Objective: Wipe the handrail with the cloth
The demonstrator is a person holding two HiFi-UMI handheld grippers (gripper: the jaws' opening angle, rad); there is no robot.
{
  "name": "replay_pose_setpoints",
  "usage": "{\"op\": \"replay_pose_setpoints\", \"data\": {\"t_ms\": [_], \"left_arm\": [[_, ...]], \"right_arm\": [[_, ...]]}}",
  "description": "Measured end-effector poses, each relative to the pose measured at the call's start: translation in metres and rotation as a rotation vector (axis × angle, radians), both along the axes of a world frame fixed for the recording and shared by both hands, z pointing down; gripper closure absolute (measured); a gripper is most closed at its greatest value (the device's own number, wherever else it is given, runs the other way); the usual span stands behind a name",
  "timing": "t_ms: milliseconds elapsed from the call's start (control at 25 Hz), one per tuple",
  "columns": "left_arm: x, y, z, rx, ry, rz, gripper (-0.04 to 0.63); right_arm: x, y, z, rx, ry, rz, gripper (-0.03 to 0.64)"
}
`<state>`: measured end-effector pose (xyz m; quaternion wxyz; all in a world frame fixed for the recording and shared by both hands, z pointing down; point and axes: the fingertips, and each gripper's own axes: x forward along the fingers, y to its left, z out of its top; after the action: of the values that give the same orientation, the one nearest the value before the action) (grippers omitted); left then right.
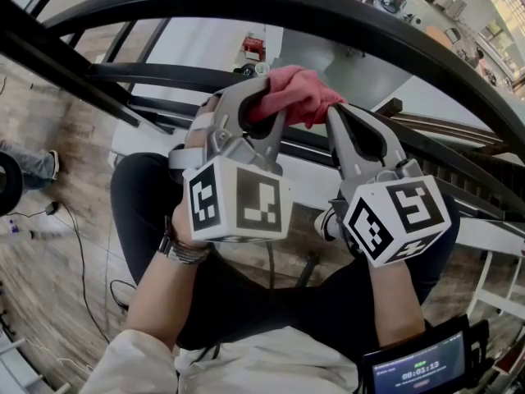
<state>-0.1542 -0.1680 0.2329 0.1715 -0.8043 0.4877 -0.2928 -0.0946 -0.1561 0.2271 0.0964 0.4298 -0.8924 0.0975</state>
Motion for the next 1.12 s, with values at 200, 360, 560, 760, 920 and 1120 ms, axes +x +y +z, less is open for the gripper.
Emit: {"op": "replay_pose_setpoints", "data": {"t_ms": [200,360,560,760,920,1120], "left_arm": [[-0.008,0.0,-0.002,0.001,0.009,-0.022,0.571],[-0.017,-0.002,-0.002,-0.001,0.017,-0.043,0.571],[-0.031,-0.003,-0.004,-0.001,0.029,-0.072,0.571],[-0.046,-0.003,0.0,0.016,0.02,-0.084,0.571],[-0.06,-0.003,0.003,0.025,0.024,-0.103,0.571],[-0.073,-0.004,0.003,0.037,0.028,-0.136,0.569]], "right_arm": [[-0.003,0.006,-0.006,0.005,-0.019,-0.02,0.615],[-0.002,0.005,-0.006,0.001,-0.018,-0.019,0.615],[-0.003,0.005,-0.006,-0.004,-0.017,-0.017,0.615],[-0.004,0.006,-0.004,-0.009,-0.016,-0.018,0.615],[-0.005,0.005,-0.004,-0.013,-0.019,-0.016,0.615],[-0.007,0.006,-0.003,-0.016,-0.016,-0.02,0.615]]}}
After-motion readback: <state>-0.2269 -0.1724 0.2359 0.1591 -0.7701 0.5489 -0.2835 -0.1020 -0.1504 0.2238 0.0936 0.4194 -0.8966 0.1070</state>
